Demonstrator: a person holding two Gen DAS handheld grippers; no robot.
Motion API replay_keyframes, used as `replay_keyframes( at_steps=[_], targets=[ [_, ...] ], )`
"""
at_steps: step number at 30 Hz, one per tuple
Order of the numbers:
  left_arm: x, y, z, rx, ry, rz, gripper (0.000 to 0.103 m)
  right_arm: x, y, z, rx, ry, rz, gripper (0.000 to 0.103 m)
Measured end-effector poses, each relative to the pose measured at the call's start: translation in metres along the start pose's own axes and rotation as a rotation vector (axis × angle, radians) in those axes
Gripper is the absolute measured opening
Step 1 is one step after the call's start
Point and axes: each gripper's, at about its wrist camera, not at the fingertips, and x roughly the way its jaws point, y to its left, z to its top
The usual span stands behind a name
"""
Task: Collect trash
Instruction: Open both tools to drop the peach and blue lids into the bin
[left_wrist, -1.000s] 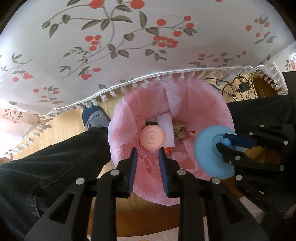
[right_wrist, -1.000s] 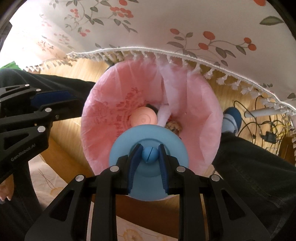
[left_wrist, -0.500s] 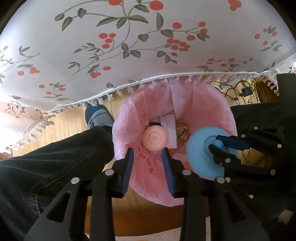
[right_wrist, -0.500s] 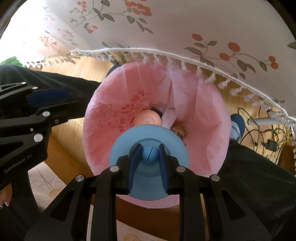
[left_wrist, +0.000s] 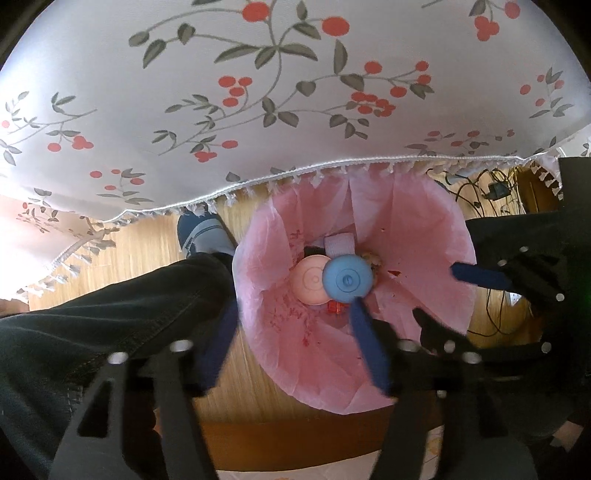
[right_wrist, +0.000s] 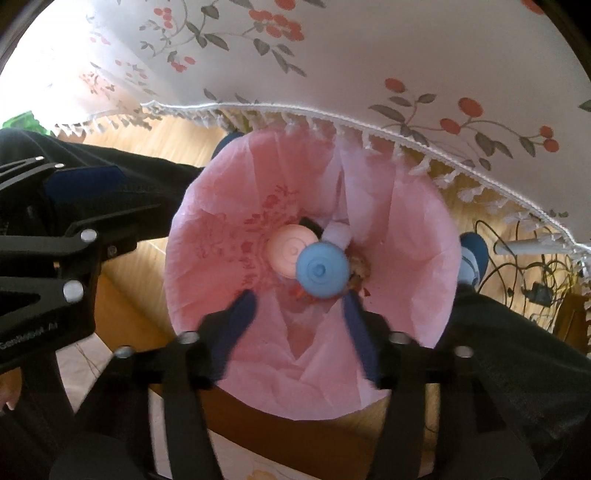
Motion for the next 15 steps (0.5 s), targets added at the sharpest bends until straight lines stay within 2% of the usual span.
replay_keyframes(
  at_steps=[5, 7, 10, 15],
  targets=[
    [-0.008, 0.002, 0.0, -0.019, -0.02, -0.002, 0.083, -0.015, -0.006, -0.003, 0.013, -0.029, -0.025, 0.092],
    [-0.011, 0.004, 0.0, -0.029, -0.022, -0.011, 0.085, -0.022, -0.007, -0.004, 0.014, -0.044, -0.046, 0.097],
    [-0.019, 0.004, -0.002, -0.036, -0.04, -0.024, 0.092, -0.032, -0.008, -0.007, 0.018, -0.058, -0.062, 0.097],
    [-0.035, 0.0, -0.004, -0.016, -0.081, -0.017, 0.094, -0.053, -0.007, -0.013, 0.019, -0.107, -0.103, 0.097]
  ],
)
